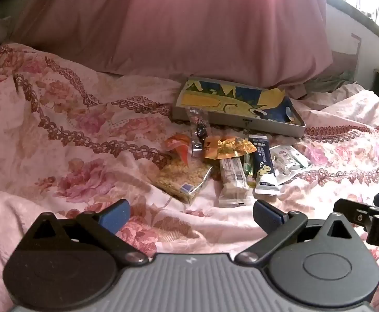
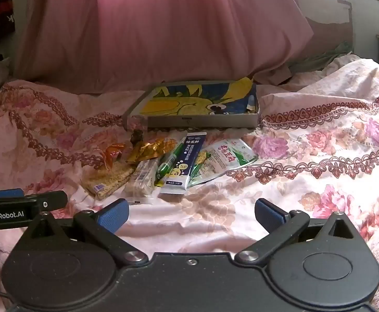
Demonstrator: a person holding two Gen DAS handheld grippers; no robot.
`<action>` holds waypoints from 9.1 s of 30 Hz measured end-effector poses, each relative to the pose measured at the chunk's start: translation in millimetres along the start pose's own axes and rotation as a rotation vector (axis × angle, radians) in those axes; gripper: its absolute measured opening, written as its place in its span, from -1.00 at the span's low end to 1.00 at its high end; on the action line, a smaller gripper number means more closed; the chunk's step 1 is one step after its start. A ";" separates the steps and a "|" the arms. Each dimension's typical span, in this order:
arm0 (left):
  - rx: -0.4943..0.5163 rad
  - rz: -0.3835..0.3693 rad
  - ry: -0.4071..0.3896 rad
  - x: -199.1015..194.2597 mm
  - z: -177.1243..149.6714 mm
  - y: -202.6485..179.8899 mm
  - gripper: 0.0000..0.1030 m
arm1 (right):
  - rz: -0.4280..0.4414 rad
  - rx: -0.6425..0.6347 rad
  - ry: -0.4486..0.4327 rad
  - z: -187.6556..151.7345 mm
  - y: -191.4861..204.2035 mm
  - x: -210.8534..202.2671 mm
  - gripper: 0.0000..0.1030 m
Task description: Organize snacks
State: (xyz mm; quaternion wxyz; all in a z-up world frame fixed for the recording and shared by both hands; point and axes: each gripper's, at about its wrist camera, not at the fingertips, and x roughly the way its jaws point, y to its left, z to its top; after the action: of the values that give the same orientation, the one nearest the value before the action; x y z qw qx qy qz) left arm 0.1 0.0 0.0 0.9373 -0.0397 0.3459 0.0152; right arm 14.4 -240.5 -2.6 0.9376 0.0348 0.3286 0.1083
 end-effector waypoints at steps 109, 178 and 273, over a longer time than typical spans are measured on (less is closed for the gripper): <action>0.137 -0.074 0.191 84.5 56.1 -29.5 0.99 | -0.132 -0.227 0.248 54.2 -0.4 84.1 0.99; 0.694 -0.305 0.044 222.3 87.3 -53.1 0.88 | 0.104 -0.211 0.361 94.5 -25.1 223.2 0.11; 0.147 -0.299 0.311 205.4 120.2 -9.1 -0.68 | 0.164 -0.060 0.244 105.6 -33.5 204.6 -0.28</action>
State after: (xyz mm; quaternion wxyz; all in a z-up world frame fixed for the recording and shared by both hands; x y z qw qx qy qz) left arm 234.6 1.3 -41.8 0.8650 -0.0238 0.4765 -0.1553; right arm 241.9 -226.2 -49.2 0.8794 0.0199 0.4326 0.1979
